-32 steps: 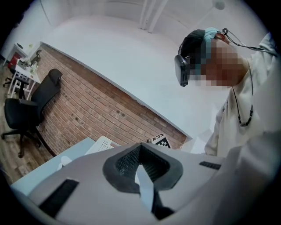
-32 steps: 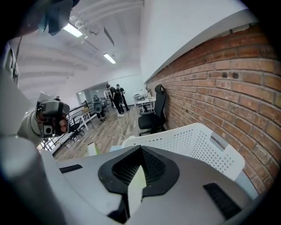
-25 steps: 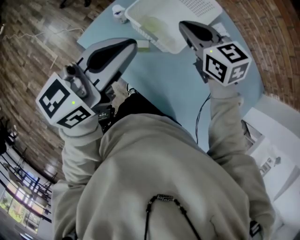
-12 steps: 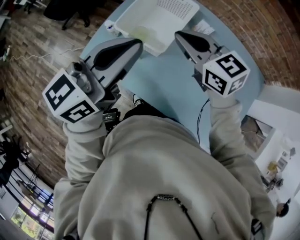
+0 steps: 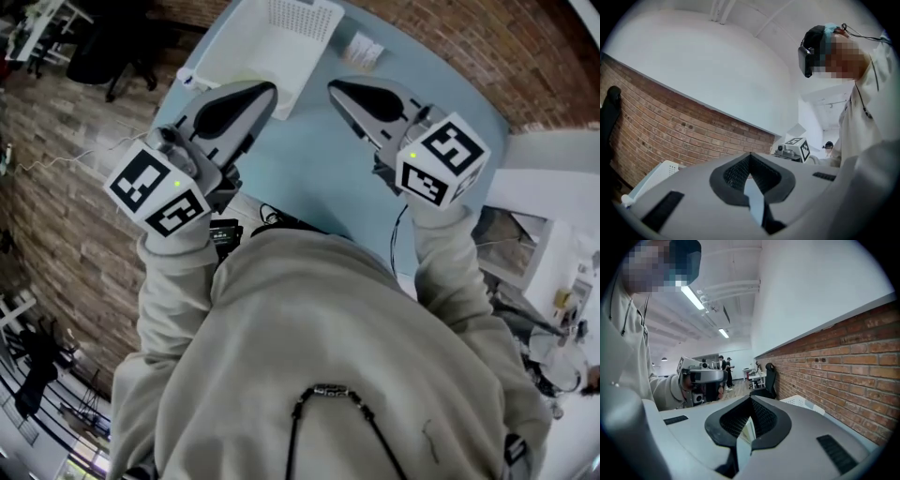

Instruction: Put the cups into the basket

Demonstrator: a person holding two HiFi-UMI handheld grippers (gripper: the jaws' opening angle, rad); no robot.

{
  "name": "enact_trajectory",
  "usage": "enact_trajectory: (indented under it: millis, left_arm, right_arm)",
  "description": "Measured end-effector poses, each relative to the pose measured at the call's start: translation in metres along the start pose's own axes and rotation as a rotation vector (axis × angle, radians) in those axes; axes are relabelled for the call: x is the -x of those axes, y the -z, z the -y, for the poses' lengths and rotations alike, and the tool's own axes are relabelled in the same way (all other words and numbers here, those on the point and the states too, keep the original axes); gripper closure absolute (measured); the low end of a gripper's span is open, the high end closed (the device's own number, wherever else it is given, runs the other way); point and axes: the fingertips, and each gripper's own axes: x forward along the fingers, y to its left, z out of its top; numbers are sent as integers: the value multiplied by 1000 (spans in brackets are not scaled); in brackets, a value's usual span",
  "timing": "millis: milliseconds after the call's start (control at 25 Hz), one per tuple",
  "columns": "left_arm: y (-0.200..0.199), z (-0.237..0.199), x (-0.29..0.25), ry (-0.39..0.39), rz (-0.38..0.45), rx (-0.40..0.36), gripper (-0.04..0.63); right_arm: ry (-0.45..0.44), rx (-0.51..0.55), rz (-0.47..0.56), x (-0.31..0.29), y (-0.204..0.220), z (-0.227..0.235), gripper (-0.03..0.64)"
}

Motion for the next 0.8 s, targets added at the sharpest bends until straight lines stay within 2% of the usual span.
enact_trajectory:
  millis: [120, 320, 800]
  left_arm:
    - [-1, 13, -7, 45, -5, -18, 598]
    - [-4, 36, -25, 106, -5, -43, 598]
    - [-8, 41, -25, 104, -7, -42, 598]
  right_arm:
    - [16, -34, 33, 19, -7, -5, 605]
    - [34, -13, 78, 43, -16, -13, 606]
    - [31, -11, 87, 45, -16, -15, 606]
